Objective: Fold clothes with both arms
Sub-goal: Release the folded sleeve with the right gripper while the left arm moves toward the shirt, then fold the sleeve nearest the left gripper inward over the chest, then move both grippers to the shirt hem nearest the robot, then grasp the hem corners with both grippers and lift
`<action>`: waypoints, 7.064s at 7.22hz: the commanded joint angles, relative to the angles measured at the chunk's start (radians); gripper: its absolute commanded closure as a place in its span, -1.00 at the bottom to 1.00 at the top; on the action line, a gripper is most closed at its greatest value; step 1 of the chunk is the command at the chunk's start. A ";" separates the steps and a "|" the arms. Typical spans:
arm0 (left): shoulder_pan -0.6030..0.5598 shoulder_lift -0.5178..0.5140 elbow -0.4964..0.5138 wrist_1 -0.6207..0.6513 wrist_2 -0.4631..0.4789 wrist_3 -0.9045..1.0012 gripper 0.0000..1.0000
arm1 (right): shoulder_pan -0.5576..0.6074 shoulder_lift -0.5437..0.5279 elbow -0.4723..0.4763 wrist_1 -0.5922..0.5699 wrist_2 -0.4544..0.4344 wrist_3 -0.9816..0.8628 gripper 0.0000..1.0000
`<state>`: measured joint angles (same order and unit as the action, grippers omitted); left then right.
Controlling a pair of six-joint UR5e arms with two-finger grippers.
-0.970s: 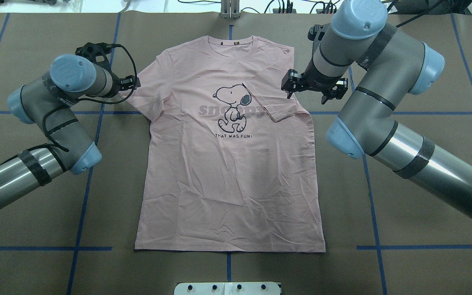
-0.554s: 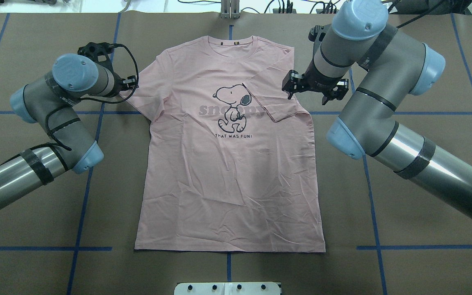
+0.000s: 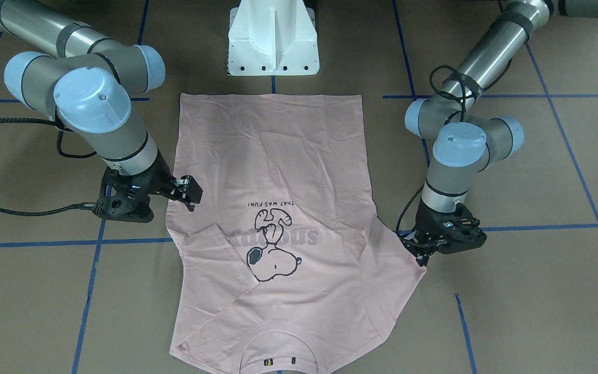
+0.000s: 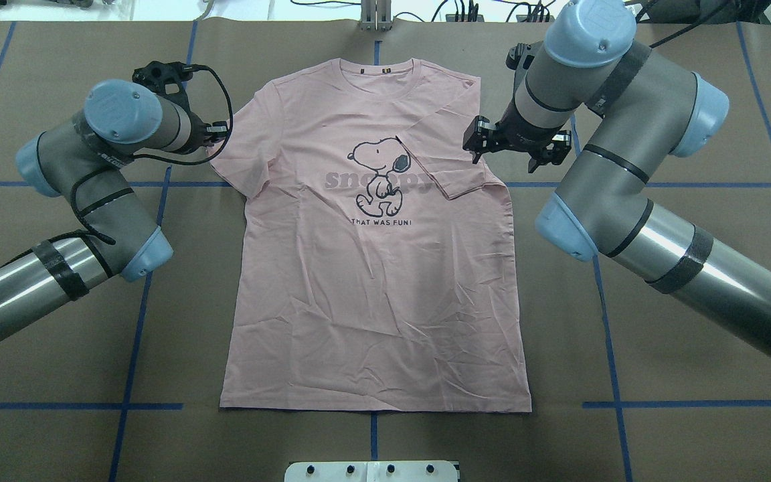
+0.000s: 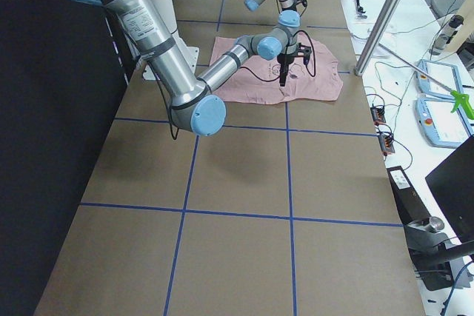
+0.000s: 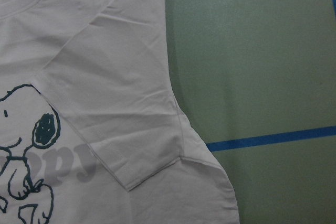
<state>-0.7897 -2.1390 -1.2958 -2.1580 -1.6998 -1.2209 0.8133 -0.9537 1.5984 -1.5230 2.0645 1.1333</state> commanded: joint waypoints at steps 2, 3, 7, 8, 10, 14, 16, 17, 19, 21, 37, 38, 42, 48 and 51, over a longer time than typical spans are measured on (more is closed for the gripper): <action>0.007 -0.147 -0.082 0.206 -0.029 -0.099 1.00 | 0.001 -0.017 0.002 0.003 -0.003 -0.001 -1.00; 0.021 -0.238 -0.003 0.207 -0.029 -0.164 1.00 | 0.001 -0.045 0.030 0.004 -0.004 -0.004 -1.00; 0.086 -0.403 0.274 0.104 -0.015 -0.279 1.00 | 0.001 -0.088 0.078 0.003 -0.004 -0.023 -1.00; 0.086 -0.409 0.274 0.102 -0.015 -0.284 1.00 | 0.001 -0.088 0.078 0.003 -0.004 -0.021 -1.00; 0.093 -0.407 0.264 0.064 -0.017 -0.310 -1.00 | -0.003 -0.089 0.080 0.003 -0.004 -0.020 -1.00; 0.130 -0.262 0.030 0.085 -0.097 -0.296 -1.00 | -0.100 -0.249 0.297 0.004 -0.021 0.076 -1.00; 0.132 -0.127 -0.240 0.241 -0.104 -0.215 -1.00 | -0.262 -0.372 0.427 0.094 -0.181 0.258 -1.00; 0.132 -0.089 -0.369 0.356 -0.109 -0.175 -1.00 | -0.357 -0.434 0.448 0.189 -0.251 0.373 -1.00; 0.139 -0.037 -0.483 0.446 -0.106 -0.118 -1.00 | -0.518 -0.485 0.449 0.219 -0.412 0.443 -1.00; 0.142 -0.032 -0.491 0.446 -0.106 -0.118 -1.00 | -0.598 -0.528 0.456 0.219 -0.449 0.467 -1.00; 0.205 0.012 -0.520 0.446 -0.106 -0.181 -1.00 | -0.634 -0.537 0.472 0.213 -0.395 0.471 1.00; 0.278 0.083 -0.574 0.445 -0.095 -0.287 -1.00 | -0.626 -0.542 0.495 0.213 -0.399 0.473 1.00; 0.526 0.267 -0.708 0.455 0.066 -0.503 -1.00 | -0.591 -0.542 0.528 0.213 -0.363 0.470 1.00; 0.599 0.355 -0.703 0.455 0.101 -0.557 -1.00 | -0.556 -0.531 0.537 0.215 -0.326 0.470 1.00; 0.609 0.355 -0.705 0.458 0.098 -0.557 -0.91 | -0.528 -0.542 0.551 0.213 -0.296 0.470 1.00</action>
<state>-0.1882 -1.7842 -1.9996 -1.7004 -1.5998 -1.7779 0.2703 -1.4913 2.1453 -1.3088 1.7514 1.6030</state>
